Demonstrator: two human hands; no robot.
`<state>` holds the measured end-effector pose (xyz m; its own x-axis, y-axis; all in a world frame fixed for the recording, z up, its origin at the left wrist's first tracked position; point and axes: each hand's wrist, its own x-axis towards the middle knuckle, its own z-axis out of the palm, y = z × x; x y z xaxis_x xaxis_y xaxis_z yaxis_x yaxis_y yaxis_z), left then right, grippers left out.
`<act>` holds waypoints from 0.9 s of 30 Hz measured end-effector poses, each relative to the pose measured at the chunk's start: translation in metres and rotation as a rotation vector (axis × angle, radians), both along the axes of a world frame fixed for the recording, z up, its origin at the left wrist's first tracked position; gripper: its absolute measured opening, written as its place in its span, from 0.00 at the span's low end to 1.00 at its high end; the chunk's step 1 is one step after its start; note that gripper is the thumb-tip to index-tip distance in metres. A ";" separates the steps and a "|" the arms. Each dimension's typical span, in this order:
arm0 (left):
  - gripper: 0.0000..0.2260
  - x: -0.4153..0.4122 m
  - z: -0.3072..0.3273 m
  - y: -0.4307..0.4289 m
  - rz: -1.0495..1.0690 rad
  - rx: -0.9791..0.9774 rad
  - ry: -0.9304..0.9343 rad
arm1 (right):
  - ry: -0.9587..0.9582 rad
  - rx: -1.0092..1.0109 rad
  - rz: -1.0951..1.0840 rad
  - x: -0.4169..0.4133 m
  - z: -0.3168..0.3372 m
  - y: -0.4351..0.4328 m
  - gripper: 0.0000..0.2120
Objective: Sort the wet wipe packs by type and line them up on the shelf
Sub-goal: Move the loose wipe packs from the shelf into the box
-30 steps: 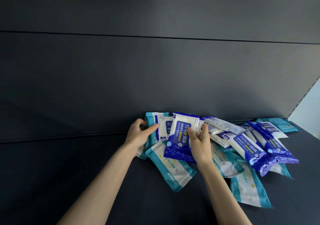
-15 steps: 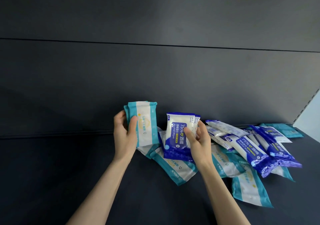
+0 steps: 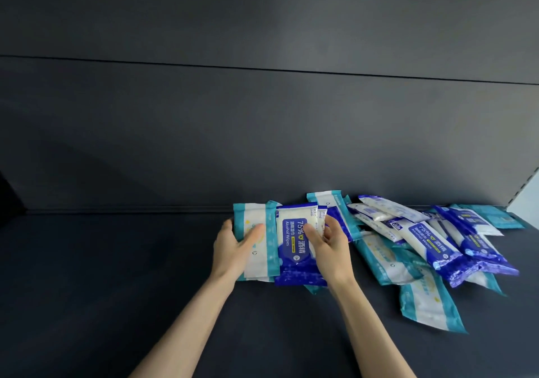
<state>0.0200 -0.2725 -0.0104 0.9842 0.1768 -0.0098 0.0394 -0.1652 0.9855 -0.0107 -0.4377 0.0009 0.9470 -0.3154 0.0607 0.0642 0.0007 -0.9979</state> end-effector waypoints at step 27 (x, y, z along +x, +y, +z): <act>0.14 -0.016 0.046 0.030 0.058 -0.140 -0.279 | -0.155 0.102 0.054 -0.012 0.017 0.014 0.10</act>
